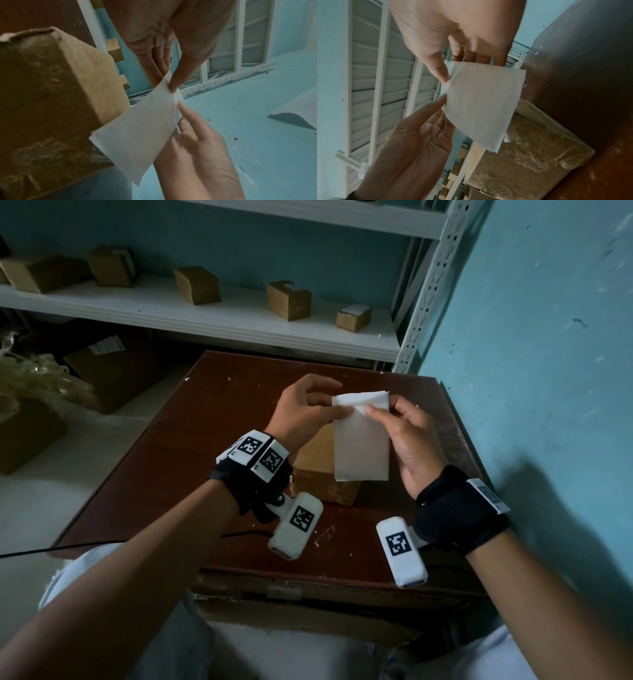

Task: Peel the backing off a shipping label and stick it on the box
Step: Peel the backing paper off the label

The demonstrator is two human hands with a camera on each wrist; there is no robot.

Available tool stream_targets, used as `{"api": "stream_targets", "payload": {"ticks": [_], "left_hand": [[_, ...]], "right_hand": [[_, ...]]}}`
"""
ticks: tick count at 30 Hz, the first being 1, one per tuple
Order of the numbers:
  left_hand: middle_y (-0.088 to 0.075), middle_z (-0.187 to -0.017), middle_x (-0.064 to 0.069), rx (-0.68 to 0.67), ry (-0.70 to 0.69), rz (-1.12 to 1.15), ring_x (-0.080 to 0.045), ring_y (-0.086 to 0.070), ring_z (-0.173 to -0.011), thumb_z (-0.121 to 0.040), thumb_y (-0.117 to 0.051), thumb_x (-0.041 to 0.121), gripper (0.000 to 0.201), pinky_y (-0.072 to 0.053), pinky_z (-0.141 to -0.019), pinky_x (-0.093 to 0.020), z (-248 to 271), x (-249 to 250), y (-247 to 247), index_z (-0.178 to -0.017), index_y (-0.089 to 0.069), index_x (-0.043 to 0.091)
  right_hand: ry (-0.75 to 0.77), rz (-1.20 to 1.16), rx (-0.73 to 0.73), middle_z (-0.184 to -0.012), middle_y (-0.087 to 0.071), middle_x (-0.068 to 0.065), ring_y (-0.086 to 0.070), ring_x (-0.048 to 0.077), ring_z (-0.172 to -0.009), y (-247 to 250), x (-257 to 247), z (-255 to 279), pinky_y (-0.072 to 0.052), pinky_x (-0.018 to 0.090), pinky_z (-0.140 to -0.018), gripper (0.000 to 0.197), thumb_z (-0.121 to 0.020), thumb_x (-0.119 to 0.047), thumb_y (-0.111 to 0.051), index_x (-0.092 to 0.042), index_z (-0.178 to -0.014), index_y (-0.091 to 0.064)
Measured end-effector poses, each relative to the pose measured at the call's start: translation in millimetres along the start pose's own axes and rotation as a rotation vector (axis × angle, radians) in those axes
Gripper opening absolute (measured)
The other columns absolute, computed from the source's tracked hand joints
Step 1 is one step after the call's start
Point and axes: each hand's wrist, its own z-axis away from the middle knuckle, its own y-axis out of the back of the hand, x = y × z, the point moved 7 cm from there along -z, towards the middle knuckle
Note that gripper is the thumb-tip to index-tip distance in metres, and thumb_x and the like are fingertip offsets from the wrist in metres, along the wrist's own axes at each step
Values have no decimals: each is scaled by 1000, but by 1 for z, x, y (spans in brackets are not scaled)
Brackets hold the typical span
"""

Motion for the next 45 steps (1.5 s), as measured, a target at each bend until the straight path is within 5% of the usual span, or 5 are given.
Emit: {"api": "stream_targets", "payload": {"ticks": [8,15,24,38,45], "left_hand": [[-68,-104,-2,-16,-17,-29,-8,-67,-91,-79,-76,13,43,-52,-67,-18,2,1,-2,-117,-58,16],[-65,-108,-2,-21,49,16,-17,-63,-102,-78,-76,18,40,-54,-91,-37,1,-3,-5,-115,-60,18],[-71,-101,-10,-34,122,-9,-26,-67,-97,-81,-74,36,37,-54,-92,-46,1,-16,-13,-100,-68,6],[-70,-90,-9,-65,150,136,-23,-65,-87,-81,-76,21,16,-52,-79,-36,3,-15,-11,-82,-68,8],[-70,-94,-11,-55,156,165,-25,-65,-91,-80,-76,18,13,-52,-80,-38,2,-15,-10,-77,-67,9]], "right_hand": [[32,4,65,-78,-69,-3,-60,-2,-67,5,0,-2,-45,12,-60,27,-89,-31,-68,-4,-87,-70],[56,5,79,-81,-72,-7,-63,-6,-70,5,-2,-1,-49,9,-65,10,-89,-22,-68,-13,-89,-72],[42,-15,63,-74,-69,-6,-61,-6,-65,2,-4,1,-47,7,-61,6,-88,-19,-69,-15,-83,-69],[-1,-51,7,-87,-74,-3,-65,4,-81,-1,-7,6,-50,29,-83,12,-87,-24,-70,-15,-92,-75],[-5,-17,48,-80,-71,-5,-61,-5,-71,2,-5,3,-48,15,-68,23,-91,-31,-64,-10,-90,-73]]}}
